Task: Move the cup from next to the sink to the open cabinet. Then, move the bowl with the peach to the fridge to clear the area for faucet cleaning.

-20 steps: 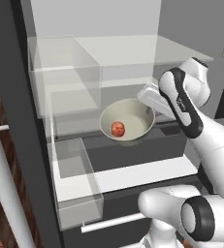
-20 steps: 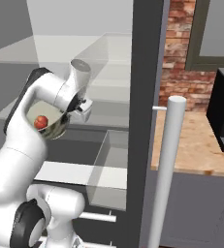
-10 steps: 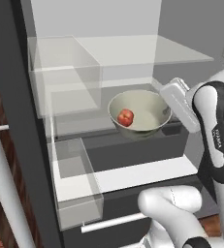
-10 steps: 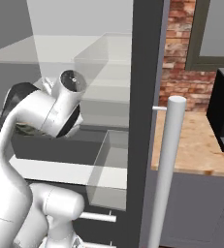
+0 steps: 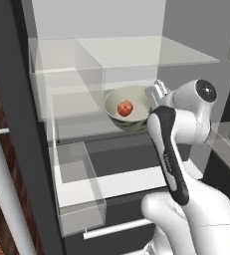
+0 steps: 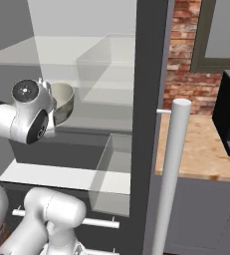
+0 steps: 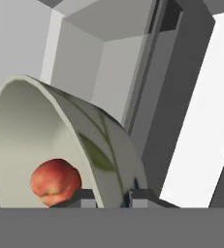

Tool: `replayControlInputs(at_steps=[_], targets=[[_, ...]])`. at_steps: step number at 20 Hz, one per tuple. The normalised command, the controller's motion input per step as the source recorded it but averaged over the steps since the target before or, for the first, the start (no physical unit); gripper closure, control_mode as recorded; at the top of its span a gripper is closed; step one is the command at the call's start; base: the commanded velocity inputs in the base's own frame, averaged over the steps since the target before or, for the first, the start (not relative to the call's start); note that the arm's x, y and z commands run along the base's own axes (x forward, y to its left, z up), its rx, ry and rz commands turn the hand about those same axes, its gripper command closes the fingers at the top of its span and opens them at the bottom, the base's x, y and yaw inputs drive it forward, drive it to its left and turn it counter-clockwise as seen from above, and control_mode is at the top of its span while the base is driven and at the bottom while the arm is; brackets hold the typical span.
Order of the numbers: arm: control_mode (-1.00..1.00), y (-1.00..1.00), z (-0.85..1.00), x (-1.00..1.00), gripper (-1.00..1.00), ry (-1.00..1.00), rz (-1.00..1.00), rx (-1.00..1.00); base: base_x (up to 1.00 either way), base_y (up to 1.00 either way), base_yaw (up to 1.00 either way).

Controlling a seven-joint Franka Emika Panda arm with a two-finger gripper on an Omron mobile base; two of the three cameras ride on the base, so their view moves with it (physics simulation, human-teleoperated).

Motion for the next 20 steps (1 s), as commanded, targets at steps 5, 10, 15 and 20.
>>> replayControlInputs(at_steps=[5, 10, 15, 20], targets=[[-1.00, 0.20, -0.10, 0.93, 1.00, 0.27, -0.15, -0.06, 0.00, 0.00, 0.00], [-1.00, 0.01, -0.27, 0.78, 1.00, 0.15, -0.10, 0.00, 0.00, 0.00, 0.00], [-1.00, 0.00, -0.42, 0.64, 1.00, 0.02, -0.08, 0.06, 0.00, 0.00, 0.00], [-1.00, 0.00, -0.42, 0.50, 1.00, 0.00, -0.06, 0.07, 0.00, 0.00, 0.00]])
